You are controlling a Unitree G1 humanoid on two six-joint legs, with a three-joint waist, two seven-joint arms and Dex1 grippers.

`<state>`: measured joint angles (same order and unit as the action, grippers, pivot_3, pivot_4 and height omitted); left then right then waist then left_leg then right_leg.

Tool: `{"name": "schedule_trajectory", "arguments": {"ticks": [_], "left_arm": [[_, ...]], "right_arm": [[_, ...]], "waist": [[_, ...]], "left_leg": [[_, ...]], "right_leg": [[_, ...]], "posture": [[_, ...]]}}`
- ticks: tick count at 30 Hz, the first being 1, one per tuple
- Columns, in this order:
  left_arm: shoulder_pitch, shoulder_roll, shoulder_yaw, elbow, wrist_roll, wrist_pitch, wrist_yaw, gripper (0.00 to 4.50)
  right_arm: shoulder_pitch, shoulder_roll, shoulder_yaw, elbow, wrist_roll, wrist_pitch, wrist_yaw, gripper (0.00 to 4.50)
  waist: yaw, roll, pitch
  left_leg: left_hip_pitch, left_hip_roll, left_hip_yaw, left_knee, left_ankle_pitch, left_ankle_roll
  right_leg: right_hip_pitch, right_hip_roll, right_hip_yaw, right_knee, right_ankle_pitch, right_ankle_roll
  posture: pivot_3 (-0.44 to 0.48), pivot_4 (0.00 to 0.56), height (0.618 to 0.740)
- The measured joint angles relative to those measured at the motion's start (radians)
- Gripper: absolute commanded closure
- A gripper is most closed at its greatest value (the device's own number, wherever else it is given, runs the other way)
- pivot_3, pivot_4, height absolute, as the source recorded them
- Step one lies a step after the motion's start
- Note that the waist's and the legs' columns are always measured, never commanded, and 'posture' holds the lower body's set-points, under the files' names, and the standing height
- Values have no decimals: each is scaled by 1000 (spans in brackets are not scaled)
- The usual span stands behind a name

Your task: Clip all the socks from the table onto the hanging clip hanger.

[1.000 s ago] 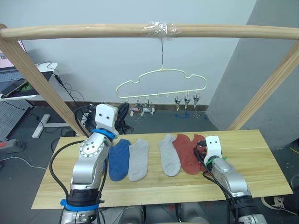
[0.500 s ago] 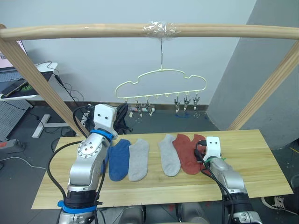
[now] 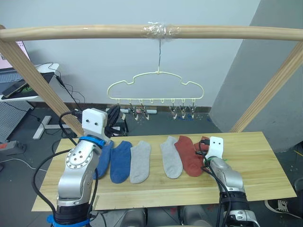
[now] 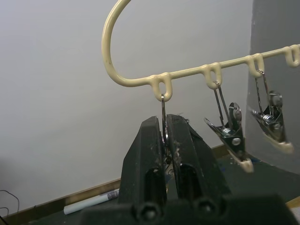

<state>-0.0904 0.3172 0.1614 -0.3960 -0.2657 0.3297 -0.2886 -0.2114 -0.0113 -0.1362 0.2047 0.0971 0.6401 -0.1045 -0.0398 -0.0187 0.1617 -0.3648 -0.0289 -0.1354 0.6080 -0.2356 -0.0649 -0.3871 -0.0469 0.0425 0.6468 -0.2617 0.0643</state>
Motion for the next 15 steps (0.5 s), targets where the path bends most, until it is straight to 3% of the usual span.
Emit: {"name": "schedule_trajectory", "arguments": {"ticks": [8,15], "left_arm": [[-56,-49,14,36,-118,93,13,4500],[-200,-91,24,212,-245,196,-26,4500]], "right_arm": [[82,-112,13,-121,1,-8,84,4471],[204,-313,-34,-567,209,137,373,4471]], "waist": [[5,4,0],[-21,2,2]], "left_leg": [[-1,4,1,0,-1,-2],[-2,6,1,1,-2,-3]], "right_leg": [[-1,6,1,0,0,-1],[-1,9,1,-2,0,-1]], "posture": [[7,127,740],[-144,142,740]]}}
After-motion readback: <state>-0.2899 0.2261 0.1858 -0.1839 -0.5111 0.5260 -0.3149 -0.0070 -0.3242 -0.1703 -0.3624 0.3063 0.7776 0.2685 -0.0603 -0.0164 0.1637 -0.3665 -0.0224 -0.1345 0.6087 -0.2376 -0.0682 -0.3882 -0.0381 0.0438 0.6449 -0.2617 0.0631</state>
